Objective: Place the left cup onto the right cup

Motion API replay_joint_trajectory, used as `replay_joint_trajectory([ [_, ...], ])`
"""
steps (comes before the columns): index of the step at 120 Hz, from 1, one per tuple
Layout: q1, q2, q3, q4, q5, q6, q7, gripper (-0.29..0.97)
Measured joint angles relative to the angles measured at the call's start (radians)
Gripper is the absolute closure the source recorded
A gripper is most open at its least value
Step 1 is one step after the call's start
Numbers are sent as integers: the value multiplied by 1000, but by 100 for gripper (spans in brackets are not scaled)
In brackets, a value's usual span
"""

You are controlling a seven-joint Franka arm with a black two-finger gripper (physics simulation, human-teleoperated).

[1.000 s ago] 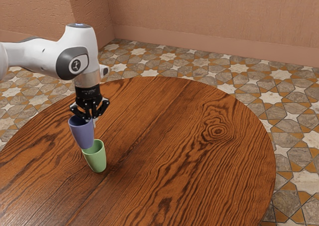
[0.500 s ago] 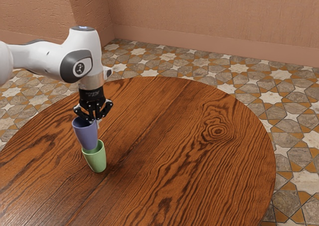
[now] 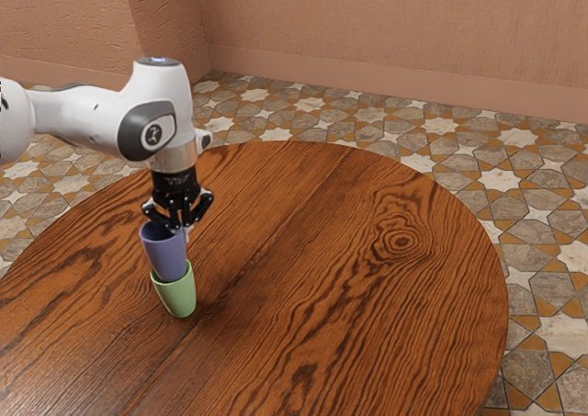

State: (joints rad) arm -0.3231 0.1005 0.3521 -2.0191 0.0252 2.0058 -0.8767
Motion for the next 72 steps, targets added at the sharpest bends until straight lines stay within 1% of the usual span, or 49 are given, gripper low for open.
replay_joint_trajectory([
  [63, 2, 10, 1, -16, -14, 24, -2, 78],
  [65, 2, 10, 1, -16, -14, 24, -2, 78],
  [72, 2, 11, 1, -18, -16, 25, -1, 65],
])
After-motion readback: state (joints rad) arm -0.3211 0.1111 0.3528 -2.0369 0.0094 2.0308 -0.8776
